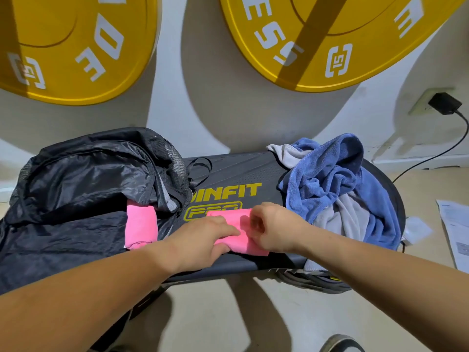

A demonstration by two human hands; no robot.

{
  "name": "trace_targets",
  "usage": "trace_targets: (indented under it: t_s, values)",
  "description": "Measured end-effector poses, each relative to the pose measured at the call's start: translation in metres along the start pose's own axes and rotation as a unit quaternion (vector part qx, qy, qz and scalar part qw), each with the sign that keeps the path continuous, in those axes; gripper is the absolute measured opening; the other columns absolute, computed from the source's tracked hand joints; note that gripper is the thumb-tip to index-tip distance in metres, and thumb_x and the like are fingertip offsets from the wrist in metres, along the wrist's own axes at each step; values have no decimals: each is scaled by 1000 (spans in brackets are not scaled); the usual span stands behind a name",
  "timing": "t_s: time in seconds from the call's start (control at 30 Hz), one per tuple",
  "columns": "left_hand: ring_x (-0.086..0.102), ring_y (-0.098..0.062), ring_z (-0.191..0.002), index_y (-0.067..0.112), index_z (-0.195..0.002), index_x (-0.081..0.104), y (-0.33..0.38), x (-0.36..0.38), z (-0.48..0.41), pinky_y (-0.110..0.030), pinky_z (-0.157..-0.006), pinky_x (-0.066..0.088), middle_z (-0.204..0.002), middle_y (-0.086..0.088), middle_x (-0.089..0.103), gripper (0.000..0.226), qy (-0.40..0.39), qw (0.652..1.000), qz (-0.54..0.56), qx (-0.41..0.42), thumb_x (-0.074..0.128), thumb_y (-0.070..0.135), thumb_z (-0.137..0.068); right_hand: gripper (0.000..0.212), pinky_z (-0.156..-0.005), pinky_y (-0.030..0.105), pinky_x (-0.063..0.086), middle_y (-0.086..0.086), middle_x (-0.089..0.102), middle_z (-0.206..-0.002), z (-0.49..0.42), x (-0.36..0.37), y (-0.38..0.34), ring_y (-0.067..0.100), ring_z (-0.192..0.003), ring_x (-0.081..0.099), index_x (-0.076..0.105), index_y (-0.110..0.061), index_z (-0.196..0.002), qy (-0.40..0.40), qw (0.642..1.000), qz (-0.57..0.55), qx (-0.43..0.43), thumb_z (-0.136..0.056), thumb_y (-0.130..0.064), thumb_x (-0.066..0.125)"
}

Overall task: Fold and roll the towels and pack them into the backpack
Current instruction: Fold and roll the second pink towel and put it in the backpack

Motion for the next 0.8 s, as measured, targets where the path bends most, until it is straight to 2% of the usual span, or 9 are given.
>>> trace_targets:
  t_s: [0.1, 0.17, 0.23, 0.3, 0.43, 0.53, 0.6, 0.7, 0.8]
  values:
    - [53, -13, -108, 37, -126, 65, -5, 3, -3, -30, -102, 41, -108, 7, 52, 34, -28, 990, 122, -61, 63, 35, -93, 45, -85, 34, 53, -3, 54, -105, 12, -1, -9, 20, -98, 61, 65, -30, -107, -30, 997, 31, -60, -78, -64, 66]
    - [56, -10, -106, 33, -124, 69, -10, 2, -4, -25, -100, 41, -108, 9, 58, 30, -37, 982, 164, -87, 66, 29, -94, 57, -84, 35, 52, -3, 56, -112, 14, 0, -6, 19, -106, 58, 59, -31, -122, -20, 989, 115, -90, -77, -64, 69]
    - [61, -9, -102, 26, -114, 73, -15, -3, -7, -26, -96, 45, -106, 9, 69, 22, 1, 970, 212, -117, 68, 22, -93, 51, -84, 39, 53, 1, 59, -113, 12, 5, -1, 25, -109, 59, 58, -25, -123, 8, 986, 127, -106, -85, -57, 66]
    - [63, -12, -92, 22, -97, 73, -23, -10, -10, -29, -88, 48, -94, 9, 70, 8, 74, 954, 239, -162, 72, 21, -89, 40, -85, 39, 52, 4, 63, -110, 5, 5, 7, 28, -105, 61, 60, -21, -116, 4, 997, 45, -63, -89, -52, 63]
    - [60, -17, -96, 26, -86, 71, -37, -19, -15, -32, -87, 48, -94, 7, 65, 7, 149, 963, 119, -192, 73, 32, -86, 27, -72, 29, 41, 1, 60, -88, -19, 3, 23, 24, -85, 57, 55, -20, -87, -31, 991, -113, 58, -96, -44, 59]
    - [57, -23, -99, 24, -92, 71, -21, -31, -17, -40, -89, 49, -102, 3, 63, 8, 197, 977, 16, -83, 66, 28, -89, 36, -59, 32, 49, 8, 64, -90, -37, 4, 30, 29, -73, 62, 60, -11, -99, 2, 974, -190, 126, -94, -46, 62]
    - [57, -23, -99, 22, -97, 69, -5, -24, -17, -42, -88, 50, -104, 3, 63, 24, 144, 987, -66, -10, 52, 39, -94, 36, -50, 34, 54, 9, 65, -93, -44, 5, 31, 32, -68, 66, 59, -12, -106, 9, 965, -219, 144, -92, -44, 66]
    - [53, -22, -108, 24, -116, 59, 0, -11, -14, -42, -92, 49, -117, 4, 56, 41, 57, 987, -148, -10, 51, 54, -89, 23, -66, 31, 53, -1, 58, -90, -55, -1, 26, 24, -78, 63, 65, -19, -105, 66, 976, -194, 70, -90, -36, 70]
    - [51, -25, -112, 27, -132, 52, -7, -9, -13, -44, -95, 48, -123, 2, 53, 47, 40, 987, -151, -32, 60, 33, -86, 26, -75, 42, 53, 0, 58, -90, -44, -10, 3, 28, -85, 60, 71, -23, -95, 172, 980, -3, -100, -87, -38, 51]
Point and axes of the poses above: each hand's wrist, its own z-axis away from the middle knuckle, its own x-axis out of the palm, y = z × x, the point moved 6 cm from there along -z, towards the middle knuckle
